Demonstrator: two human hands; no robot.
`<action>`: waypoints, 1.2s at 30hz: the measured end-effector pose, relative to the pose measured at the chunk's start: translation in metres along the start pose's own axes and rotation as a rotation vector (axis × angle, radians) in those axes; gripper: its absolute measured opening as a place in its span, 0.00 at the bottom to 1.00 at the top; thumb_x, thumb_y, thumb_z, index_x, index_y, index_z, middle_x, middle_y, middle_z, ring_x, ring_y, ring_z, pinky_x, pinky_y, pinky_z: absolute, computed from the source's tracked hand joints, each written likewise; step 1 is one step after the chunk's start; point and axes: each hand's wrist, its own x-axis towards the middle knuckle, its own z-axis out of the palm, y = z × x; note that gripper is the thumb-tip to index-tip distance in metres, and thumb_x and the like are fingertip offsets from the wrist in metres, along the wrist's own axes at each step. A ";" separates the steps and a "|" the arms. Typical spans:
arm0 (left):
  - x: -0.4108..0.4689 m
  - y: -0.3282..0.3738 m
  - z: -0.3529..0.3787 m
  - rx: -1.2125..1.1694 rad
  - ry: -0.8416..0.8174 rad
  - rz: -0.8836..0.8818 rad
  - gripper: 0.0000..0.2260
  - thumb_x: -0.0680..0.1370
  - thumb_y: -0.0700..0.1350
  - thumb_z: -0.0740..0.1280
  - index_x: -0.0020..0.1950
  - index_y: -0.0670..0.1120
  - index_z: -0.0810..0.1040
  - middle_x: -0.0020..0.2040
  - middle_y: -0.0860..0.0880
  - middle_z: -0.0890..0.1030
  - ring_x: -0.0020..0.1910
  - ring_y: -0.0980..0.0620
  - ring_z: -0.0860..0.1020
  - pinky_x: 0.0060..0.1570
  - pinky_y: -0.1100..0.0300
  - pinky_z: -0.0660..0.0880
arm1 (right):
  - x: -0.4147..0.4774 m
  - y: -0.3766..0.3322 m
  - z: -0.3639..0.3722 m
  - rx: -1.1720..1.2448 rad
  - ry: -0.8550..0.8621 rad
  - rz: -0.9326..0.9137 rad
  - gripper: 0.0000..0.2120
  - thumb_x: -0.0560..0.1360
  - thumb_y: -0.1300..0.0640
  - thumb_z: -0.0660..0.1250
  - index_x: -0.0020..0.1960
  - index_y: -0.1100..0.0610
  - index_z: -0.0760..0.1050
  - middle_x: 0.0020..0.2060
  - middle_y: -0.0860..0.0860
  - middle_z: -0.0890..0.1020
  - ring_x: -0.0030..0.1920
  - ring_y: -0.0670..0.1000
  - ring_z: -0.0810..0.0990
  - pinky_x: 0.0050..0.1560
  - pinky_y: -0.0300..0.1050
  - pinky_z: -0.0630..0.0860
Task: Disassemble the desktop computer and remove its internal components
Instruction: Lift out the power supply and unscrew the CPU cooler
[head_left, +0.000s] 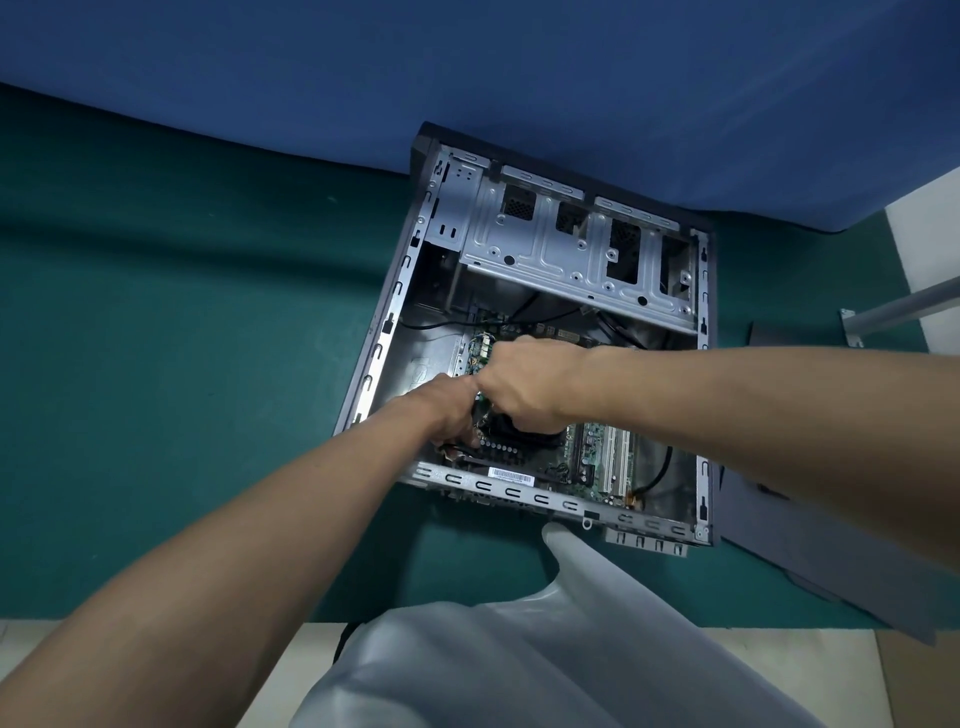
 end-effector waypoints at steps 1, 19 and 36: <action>0.001 -0.001 0.001 -0.002 0.003 -0.005 0.17 0.70 0.42 0.77 0.50 0.52 0.72 0.43 0.51 0.76 0.36 0.54 0.74 0.40 0.58 0.74 | -0.001 0.000 -0.001 -0.098 0.001 -0.091 0.12 0.81 0.60 0.54 0.48 0.61 0.75 0.28 0.51 0.64 0.36 0.55 0.75 0.29 0.42 0.68; 0.006 -0.002 0.001 0.020 0.018 0.032 0.32 0.71 0.43 0.77 0.71 0.56 0.67 0.47 0.49 0.76 0.38 0.53 0.74 0.40 0.59 0.72 | 0.002 0.006 0.002 0.225 -0.010 0.215 0.13 0.78 0.60 0.59 0.35 0.59 0.66 0.31 0.53 0.69 0.28 0.49 0.69 0.24 0.40 0.64; 0.010 -0.007 0.004 -0.008 0.046 0.036 0.30 0.70 0.44 0.78 0.68 0.56 0.70 0.39 0.54 0.73 0.34 0.58 0.71 0.37 0.61 0.69 | 0.011 0.003 0.003 0.580 -0.107 0.515 0.12 0.78 0.61 0.60 0.38 0.63 0.73 0.32 0.55 0.77 0.29 0.50 0.73 0.24 0.37 0.70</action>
